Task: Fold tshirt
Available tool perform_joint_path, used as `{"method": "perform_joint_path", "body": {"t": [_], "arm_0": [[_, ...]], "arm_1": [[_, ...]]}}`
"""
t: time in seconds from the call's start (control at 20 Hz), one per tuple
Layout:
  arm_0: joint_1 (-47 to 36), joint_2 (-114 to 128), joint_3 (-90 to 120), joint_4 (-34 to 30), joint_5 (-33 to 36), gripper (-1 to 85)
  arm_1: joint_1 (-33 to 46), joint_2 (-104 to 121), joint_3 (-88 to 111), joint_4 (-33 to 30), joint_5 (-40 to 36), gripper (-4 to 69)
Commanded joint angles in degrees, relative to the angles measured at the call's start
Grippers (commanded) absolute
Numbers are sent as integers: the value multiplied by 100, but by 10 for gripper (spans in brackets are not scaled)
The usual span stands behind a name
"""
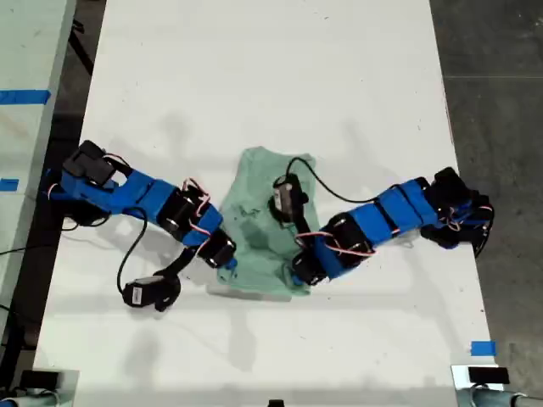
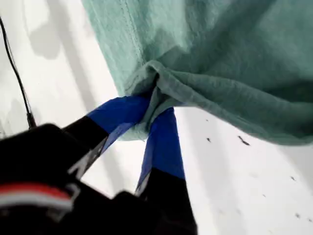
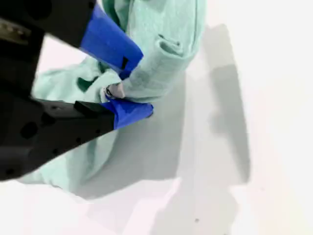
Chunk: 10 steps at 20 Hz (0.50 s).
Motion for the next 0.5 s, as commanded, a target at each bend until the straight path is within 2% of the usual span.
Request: {"method": "perform_joint_path", "body": {"t": [0.0,0.1,0.2,0.35,0.45], "arm_0": [[-1310,976,-272,694,1371,0],[-2382,1222,-272,712,2637,0],[-3322,1318,-264,536,3560,0],[-4280,1125,-53,149,4465,0],[-4685,650,35,-246,4755,0]], "arm_1": [[1037,1433,624,510,-738,-15],[1925,2259,1345,563,-1441,-15],[2848,2883,1890,571,-2232,-15],[3841,3094,2338,483,-3287,-15],[4342,3111,2892,-9,-3806,-15]]}}
